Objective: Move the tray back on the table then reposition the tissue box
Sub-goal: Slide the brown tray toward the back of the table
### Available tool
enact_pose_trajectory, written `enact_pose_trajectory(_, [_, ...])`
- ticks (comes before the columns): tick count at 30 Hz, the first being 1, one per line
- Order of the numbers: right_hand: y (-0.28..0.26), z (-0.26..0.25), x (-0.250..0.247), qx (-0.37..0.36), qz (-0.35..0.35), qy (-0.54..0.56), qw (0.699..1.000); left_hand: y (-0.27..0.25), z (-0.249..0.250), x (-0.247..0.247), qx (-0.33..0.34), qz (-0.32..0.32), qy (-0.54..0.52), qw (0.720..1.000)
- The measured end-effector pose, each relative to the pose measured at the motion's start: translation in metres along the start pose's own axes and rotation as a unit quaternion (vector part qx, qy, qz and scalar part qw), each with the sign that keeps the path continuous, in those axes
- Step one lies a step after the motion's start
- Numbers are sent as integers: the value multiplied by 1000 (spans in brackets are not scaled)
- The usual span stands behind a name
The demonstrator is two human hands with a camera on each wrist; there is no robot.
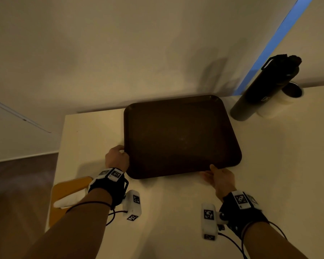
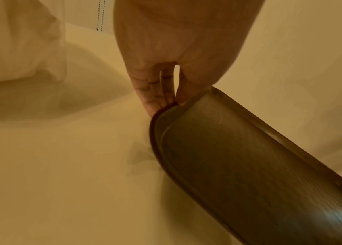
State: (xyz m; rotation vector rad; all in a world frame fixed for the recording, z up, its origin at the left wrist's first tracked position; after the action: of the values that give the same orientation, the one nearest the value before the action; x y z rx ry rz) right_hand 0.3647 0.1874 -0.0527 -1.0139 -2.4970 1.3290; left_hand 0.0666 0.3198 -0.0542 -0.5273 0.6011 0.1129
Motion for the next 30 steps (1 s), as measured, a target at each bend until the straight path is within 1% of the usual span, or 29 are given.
enact_pose_trajectory(12, [4,-4,1,-1,1,2,1000,2,5,2,-1,9,-6,1000])
enact_pose_trajectory(21, [4,-4,0,4,-12,3,1000,0,6,2,-7,12,-10,1000])
enact_pose_trajectory(30, [5,-5,0,7,-13,2,1000,-1,6,1,-6,7,-11,1000])
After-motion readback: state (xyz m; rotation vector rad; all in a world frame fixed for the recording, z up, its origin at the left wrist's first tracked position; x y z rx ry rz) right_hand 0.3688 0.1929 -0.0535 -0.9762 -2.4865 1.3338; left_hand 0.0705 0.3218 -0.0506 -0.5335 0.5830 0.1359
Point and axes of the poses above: each hand's wrist, its own y-axis towards the middle knuckle, its own x-axis out of the palm, z = x × y, the point moved 2 cm from there along y, towards the middle knuckle, and after that the axes turned 13 degrees about -y, right-handed, at the moved point
